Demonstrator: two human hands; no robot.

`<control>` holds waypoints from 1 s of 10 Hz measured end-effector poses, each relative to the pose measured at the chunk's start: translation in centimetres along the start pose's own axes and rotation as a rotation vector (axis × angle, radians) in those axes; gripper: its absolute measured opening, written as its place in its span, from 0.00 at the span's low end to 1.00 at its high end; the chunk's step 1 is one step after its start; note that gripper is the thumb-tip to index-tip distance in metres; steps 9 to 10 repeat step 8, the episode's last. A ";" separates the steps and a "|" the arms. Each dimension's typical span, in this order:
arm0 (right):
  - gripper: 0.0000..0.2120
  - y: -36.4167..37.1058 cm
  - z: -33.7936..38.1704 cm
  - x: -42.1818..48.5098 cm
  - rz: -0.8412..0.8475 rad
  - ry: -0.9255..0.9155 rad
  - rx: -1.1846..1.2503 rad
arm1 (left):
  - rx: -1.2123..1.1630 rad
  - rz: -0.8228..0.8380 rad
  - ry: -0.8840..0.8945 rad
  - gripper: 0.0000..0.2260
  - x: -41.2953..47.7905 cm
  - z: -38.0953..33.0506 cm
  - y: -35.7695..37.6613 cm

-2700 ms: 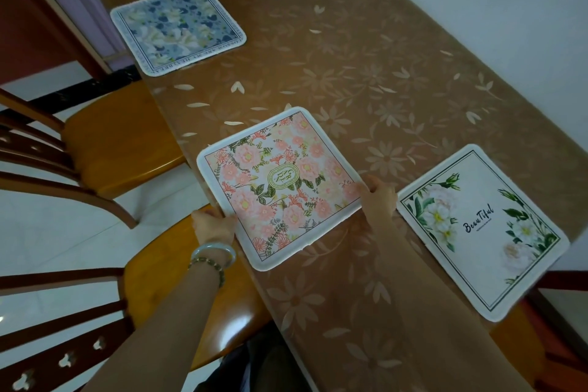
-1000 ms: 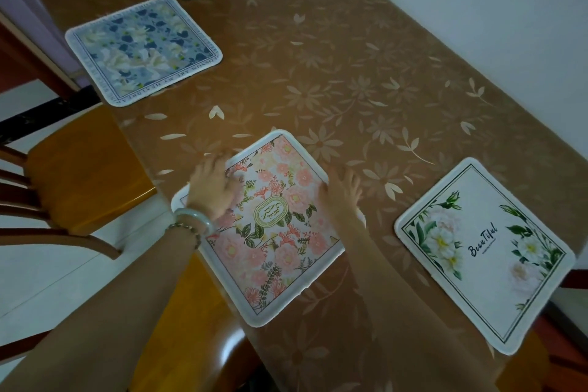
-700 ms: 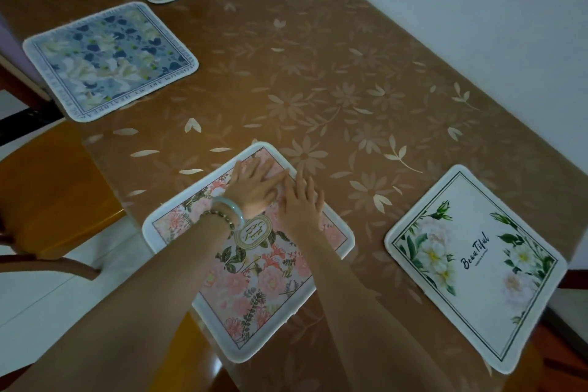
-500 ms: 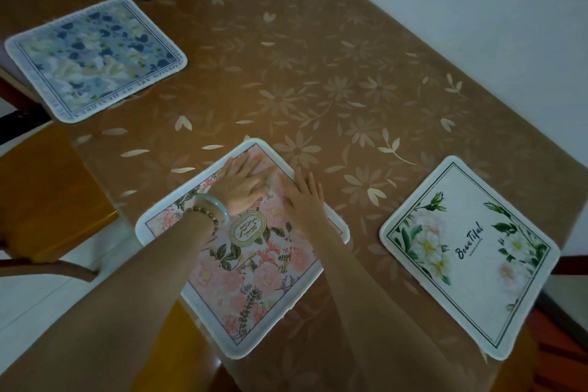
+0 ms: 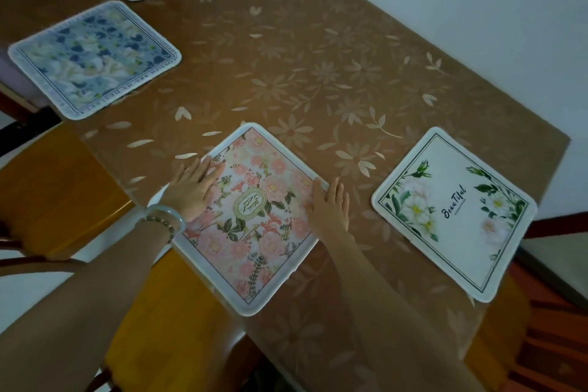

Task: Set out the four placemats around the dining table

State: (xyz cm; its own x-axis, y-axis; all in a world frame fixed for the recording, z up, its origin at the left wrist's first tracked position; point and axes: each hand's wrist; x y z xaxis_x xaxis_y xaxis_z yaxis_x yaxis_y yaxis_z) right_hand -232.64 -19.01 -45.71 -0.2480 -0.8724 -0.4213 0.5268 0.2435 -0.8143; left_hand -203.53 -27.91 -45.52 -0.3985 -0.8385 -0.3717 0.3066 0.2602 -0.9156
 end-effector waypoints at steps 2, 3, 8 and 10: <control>0.41 5.3 4.7 -7.3 0.052 -0.066 0.122 | -0.074 0.092 -0.066 0.29 -5.6 -0.7 2.4; 0.41 8.3 6.2 -10.5 0.050 -0.088 0.115 | -0.065 0.110 -0.032 0.33 -8.1 -0.8 3.2; 0.29 3.7 8.6 -11.5 0.190 -0.045 0.542 | -0.264 0.138 0.021 0.37 -10.9 -1.5 -0.5; 0.29 3.7 8.6 -11.5 0.190 -0.045 0.542 | -0.264 0.138 0.021 0.37 -10.9 -1.5 -0.5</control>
Point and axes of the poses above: each hand's wrist, its own x-axis towards the middle knuckle, its own y-axis out of the palm, z = x × y, and after that the axes turned 15 degrees about x, right-handed
